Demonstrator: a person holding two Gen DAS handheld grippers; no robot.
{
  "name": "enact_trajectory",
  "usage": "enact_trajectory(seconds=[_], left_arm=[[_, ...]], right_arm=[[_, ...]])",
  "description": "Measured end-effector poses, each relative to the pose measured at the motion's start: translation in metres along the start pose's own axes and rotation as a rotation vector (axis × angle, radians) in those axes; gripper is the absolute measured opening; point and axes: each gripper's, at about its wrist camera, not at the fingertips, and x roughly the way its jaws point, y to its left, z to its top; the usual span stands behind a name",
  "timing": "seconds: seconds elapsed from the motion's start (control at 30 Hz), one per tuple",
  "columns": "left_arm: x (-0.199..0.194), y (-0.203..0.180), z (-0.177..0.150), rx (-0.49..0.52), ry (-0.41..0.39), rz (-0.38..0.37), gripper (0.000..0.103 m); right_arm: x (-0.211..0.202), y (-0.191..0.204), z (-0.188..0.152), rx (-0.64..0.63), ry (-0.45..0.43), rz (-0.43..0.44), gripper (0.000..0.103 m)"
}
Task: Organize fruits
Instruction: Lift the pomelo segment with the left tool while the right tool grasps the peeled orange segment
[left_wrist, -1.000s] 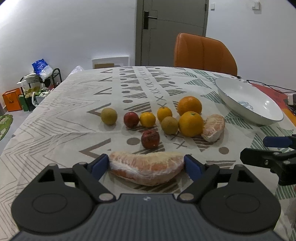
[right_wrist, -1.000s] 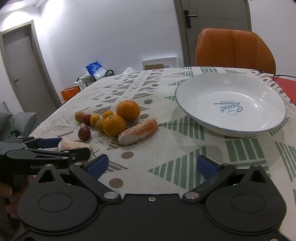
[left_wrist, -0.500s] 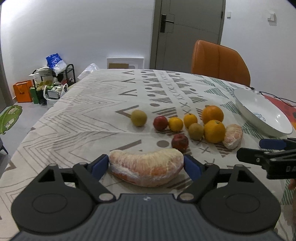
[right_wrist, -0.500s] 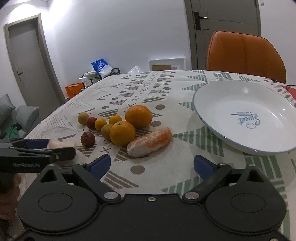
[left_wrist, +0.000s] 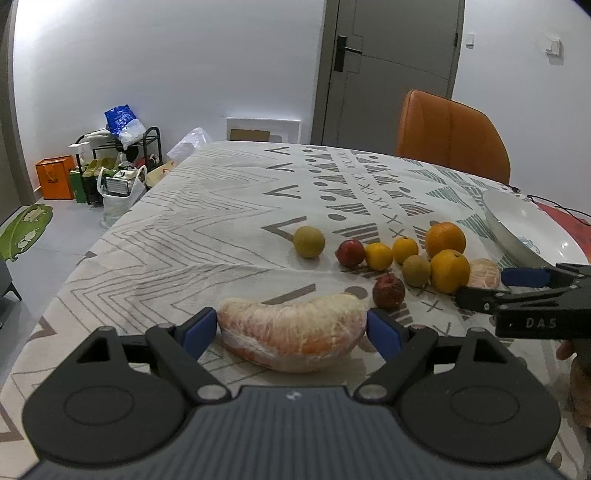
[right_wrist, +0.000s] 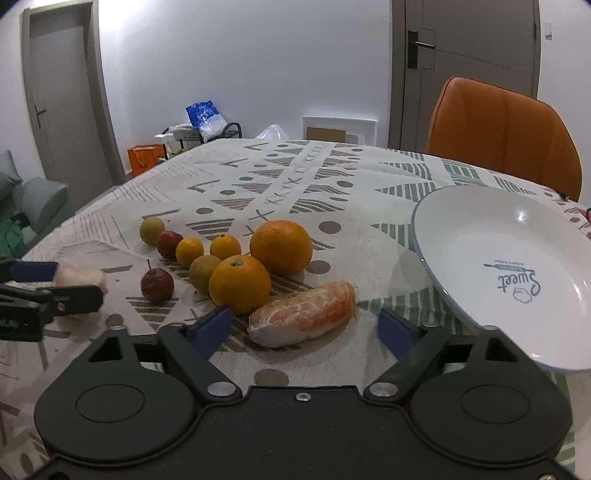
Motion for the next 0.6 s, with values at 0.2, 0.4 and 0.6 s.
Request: enact_trajectory(seconds=[0.2,0.4,0.6], left_arm=[[-0.001,0.003,0.0,-0.009,-0.002,0.012,0.086],[-0.003,-0.002,0.002,-0.001,-0.008,0.011,0.086],[-0.003,-0.01,0.003,0.013,-0.01,0.002,0.086]], right_arm=[[0.0,0.008,0.0,-0.046,-0.005,-0.01,0.058],[-0.008,0.002,-0.002,-0.025,-0.007,0.012,0.057],[-0.023,-0.001,-0.004,-0.008,-0.032,0.027,0.057]])
